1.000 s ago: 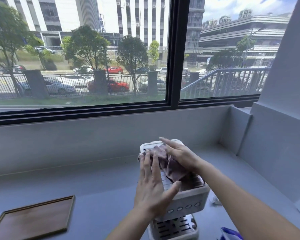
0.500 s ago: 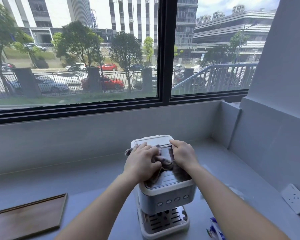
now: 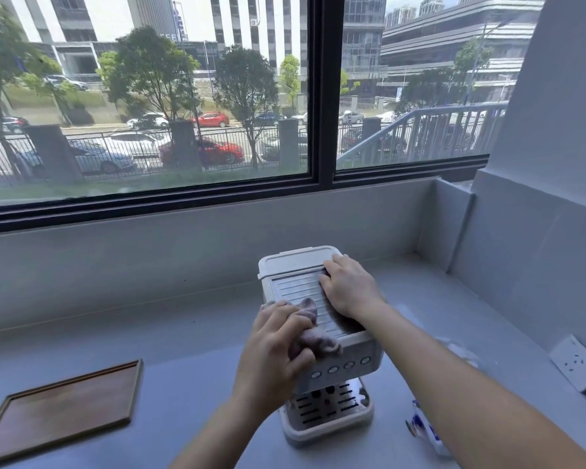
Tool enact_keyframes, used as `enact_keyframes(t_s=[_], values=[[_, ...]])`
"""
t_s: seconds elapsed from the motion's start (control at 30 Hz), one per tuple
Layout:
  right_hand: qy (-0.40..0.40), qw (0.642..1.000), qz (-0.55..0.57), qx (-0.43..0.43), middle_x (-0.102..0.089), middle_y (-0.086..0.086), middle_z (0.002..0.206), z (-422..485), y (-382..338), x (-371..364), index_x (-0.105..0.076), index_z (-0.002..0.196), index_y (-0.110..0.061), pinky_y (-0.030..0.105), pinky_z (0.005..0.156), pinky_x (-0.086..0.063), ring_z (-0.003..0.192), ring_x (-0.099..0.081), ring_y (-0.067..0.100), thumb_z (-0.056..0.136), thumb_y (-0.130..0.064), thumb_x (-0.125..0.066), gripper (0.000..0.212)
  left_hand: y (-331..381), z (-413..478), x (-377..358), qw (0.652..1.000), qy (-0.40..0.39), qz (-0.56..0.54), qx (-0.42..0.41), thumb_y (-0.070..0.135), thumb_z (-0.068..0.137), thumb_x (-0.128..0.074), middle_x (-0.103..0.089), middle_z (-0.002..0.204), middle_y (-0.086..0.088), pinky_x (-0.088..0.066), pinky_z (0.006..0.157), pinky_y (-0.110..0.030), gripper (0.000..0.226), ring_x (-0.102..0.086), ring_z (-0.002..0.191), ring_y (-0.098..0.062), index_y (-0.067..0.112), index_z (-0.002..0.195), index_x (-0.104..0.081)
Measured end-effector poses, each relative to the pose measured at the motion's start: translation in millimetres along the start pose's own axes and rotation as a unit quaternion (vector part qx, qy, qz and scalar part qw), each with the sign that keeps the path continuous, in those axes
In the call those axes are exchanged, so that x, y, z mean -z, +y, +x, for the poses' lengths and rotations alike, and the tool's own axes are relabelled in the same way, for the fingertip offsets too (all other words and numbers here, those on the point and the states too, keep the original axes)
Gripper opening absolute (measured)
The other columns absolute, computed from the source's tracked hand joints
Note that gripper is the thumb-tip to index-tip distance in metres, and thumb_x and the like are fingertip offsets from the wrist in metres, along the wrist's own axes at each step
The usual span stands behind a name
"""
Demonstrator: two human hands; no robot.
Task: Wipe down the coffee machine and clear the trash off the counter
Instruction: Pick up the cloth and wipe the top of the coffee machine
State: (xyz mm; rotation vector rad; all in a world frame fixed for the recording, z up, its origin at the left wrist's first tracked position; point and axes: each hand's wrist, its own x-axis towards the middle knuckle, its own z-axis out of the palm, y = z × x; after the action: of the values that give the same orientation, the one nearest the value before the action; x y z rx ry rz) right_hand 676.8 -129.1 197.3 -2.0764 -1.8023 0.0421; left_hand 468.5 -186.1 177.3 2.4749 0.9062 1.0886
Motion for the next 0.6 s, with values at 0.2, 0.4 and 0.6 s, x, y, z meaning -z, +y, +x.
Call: enact_keyframes(t_s=[0.2,0.4,0.6], values=[[-0.002,1.000,-0.017,0.011,-0.047,0.013,0.142,-1,-4,2,-0.055,0.126,-0.011,0.035,0.115,-0.020,0.139,-0.032,0.029,0.101,-0.037,-0.039,0.039,3,10,-2,0.998,-0.009,0.059,0.012,0.035,0.072,-0.057,-0.060,0.115,0.009,-0.033,0.107,-0.041,0.037,-0.047,0.115,-0.020,0.028,0.108,-0.065],[-0.015,1.000,-0.018,0.003,-0.044,0.006,0.145,-5,-8,4,-0.053,0.130,-0.024,0.038,0.114,-0.029,0.139,-0.033,0.024,0.095,-0.054,-0.042,0.047,4,-8,-10,0.999,0.041,0.028,-0.002,0.030,0.071,-0.061,-0.058,0.117,0.005,-0.037,0.103,-0.047,0.030,-0.048,0.118,-0.024,0.023,0.100,-0.063],[0.004,1.000,-0.022,-0.009,-0.053,-0.002,0.131,-4,-7,5,-0.057,0.123,-0.027,0.039,0.103,-0.039,0.128,-0.044,0.021,0.092,-0.058,-0.043,0.045,-1,-31,-14,0.987,0.062,0.053,-0.136,0.023,0.076,-0.069,-0.060,0.122,-0.002,-0.035,0.105,-0.051,0.028,-0.052,0.120,-0.030,0.019,0.103,-0.062]])
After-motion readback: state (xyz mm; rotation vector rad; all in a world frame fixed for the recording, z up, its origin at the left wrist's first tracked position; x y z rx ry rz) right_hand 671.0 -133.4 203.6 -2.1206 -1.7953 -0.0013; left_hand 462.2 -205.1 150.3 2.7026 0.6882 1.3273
